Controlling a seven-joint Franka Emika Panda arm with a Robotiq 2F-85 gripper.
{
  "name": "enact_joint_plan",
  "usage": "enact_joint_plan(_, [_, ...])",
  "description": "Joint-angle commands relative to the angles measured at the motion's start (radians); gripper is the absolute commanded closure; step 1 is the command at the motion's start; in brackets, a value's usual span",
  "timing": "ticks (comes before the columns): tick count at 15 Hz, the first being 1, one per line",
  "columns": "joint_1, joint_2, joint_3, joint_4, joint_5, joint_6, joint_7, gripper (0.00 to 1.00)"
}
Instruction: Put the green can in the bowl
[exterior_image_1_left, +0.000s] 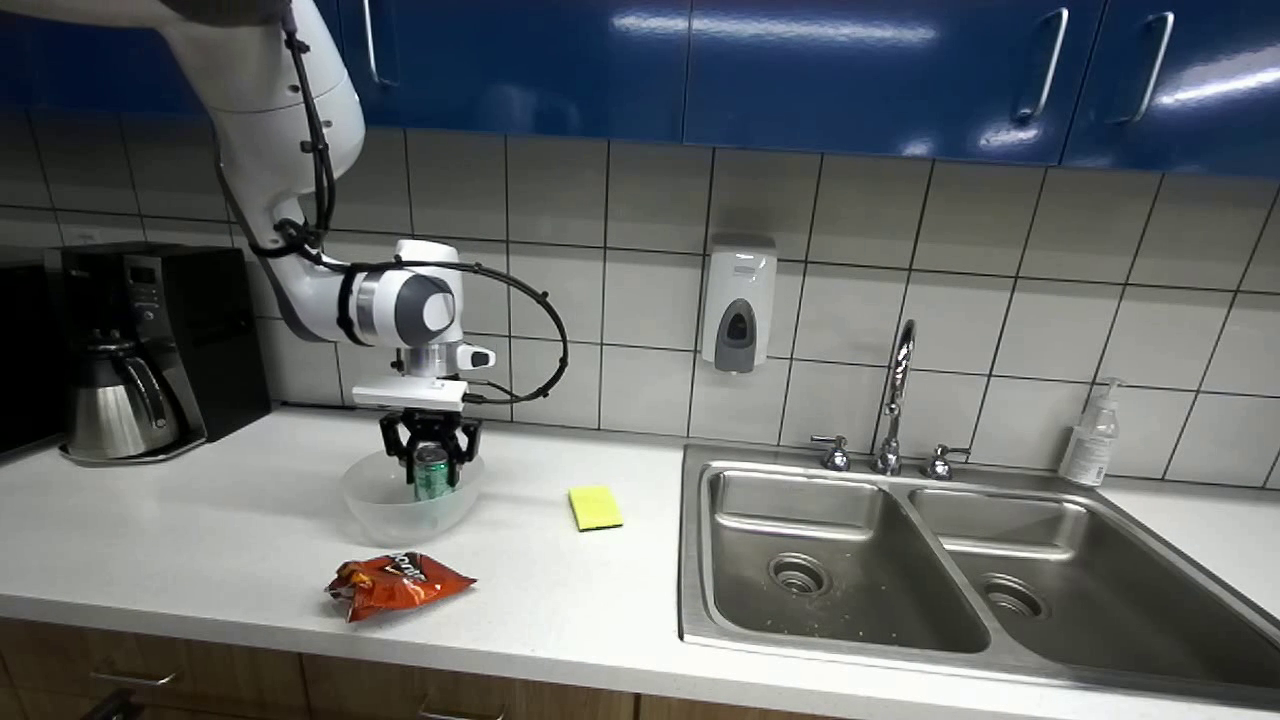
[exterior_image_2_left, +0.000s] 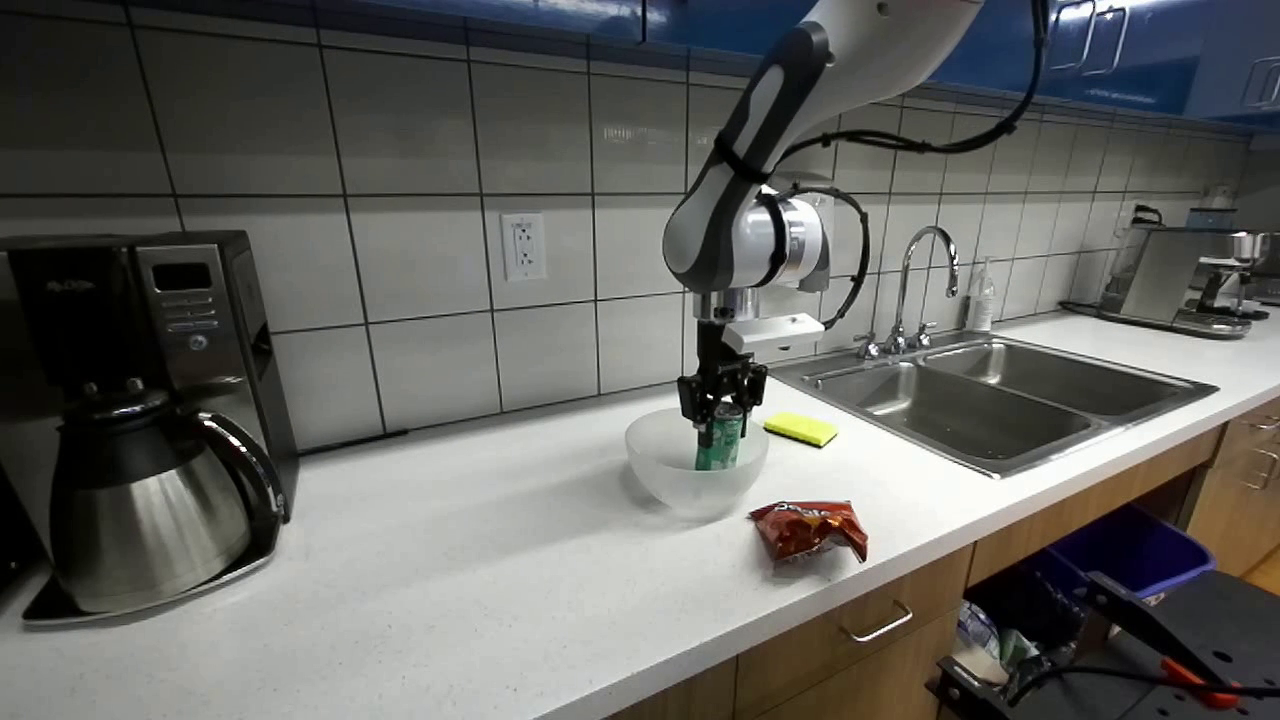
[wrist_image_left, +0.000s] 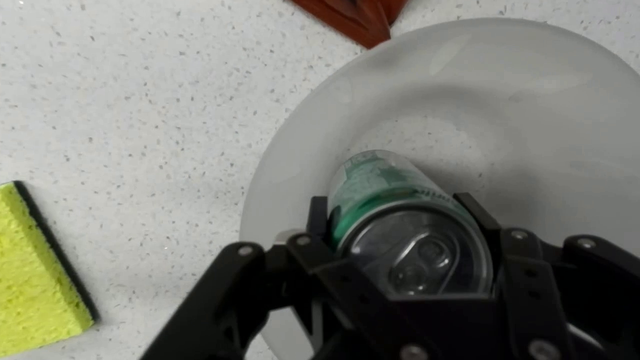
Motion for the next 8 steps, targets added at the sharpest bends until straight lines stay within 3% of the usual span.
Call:
enact_joint_plan(1, [-0.035,0.038,0.032,0.056,0.005,-0.015,-0.043,0.62])
enact_joint_plan(8, [-0.040,0.084,0.033,0.096,0.000,-0.030,-0.049,0.62])
